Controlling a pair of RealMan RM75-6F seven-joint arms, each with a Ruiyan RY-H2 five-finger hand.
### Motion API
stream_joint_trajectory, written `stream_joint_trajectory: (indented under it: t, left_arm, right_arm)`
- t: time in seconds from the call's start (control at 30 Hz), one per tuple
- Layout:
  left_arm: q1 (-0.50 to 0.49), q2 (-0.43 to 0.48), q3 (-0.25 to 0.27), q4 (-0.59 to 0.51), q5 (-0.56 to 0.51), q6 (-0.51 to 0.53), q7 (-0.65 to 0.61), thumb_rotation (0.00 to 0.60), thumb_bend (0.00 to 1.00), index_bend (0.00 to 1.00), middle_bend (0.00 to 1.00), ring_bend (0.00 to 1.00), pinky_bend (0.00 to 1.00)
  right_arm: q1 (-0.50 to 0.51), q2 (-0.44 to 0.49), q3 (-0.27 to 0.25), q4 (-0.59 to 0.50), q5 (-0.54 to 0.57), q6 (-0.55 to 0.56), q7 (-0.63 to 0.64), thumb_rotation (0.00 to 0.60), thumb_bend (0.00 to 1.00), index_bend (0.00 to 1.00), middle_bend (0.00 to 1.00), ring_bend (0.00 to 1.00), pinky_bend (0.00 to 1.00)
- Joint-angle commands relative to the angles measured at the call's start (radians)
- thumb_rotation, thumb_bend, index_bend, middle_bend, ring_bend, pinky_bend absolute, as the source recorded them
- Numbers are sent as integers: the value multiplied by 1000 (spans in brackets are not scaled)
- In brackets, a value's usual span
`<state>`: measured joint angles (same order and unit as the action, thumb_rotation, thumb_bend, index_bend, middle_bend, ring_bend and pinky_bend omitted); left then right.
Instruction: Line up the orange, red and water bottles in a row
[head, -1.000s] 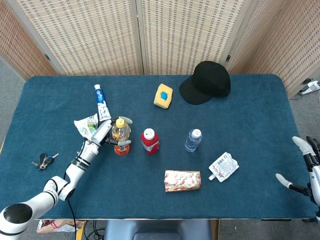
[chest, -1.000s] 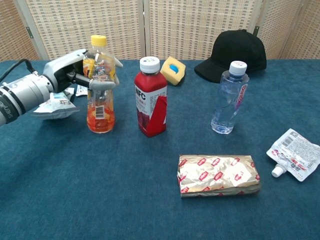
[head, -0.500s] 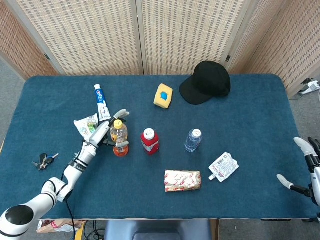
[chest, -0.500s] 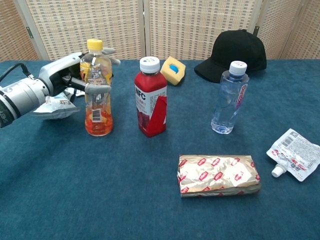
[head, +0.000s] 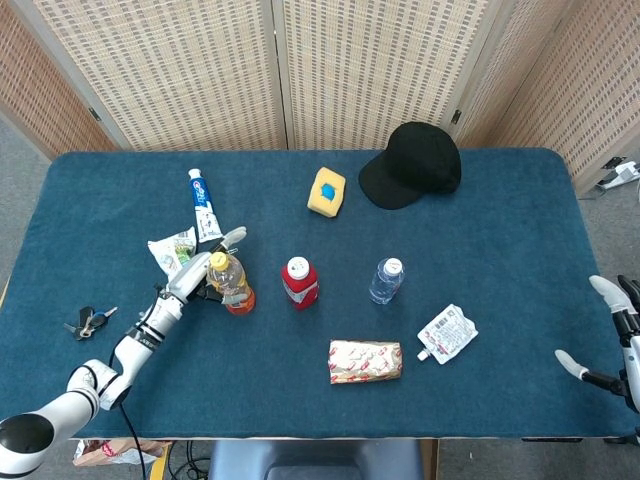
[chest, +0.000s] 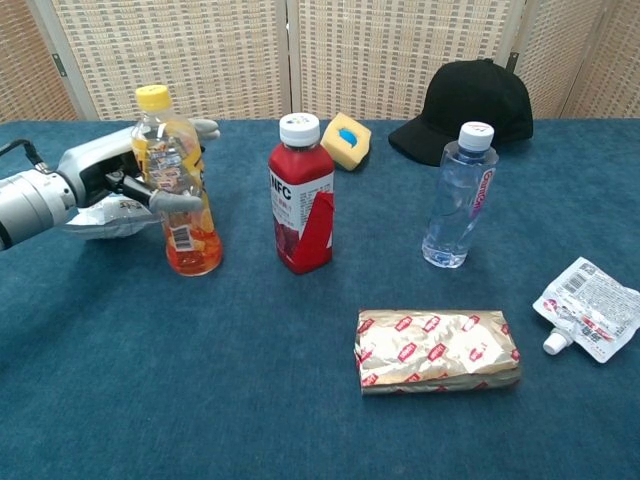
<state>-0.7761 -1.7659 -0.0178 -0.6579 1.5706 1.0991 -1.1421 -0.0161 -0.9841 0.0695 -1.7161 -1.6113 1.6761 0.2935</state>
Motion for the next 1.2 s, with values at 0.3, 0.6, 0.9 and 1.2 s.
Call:
stream_joint_trajectory:
  t: [0.3,0.6,0.9,1.2]
  left_arm:
    - [8,-33,10,43,9,11,90,600,115,0,0,0,219]
    - [20,-21,4,-3,4,30,108,600,115,0,0,0,131]
    - [30,80,-15,-168,-11,40,125,600,115,0,0,0,59]
    - [29,252,-32,-423,-27,13,133,600,114,0,0,0,56]
  right_arm:
    - [-2,3,0,-3,-6,5,-2,600,93,117,143,6,42]
    - [-6,2,0,4,-6,10,8,600,93,116,143,6,42]
    - [-7,-1,0,12,-14,18,19,600,93,116,143,6,42]
    - [-9,-4,-2,24,-18,22,36,600,93,117,143,6,42]
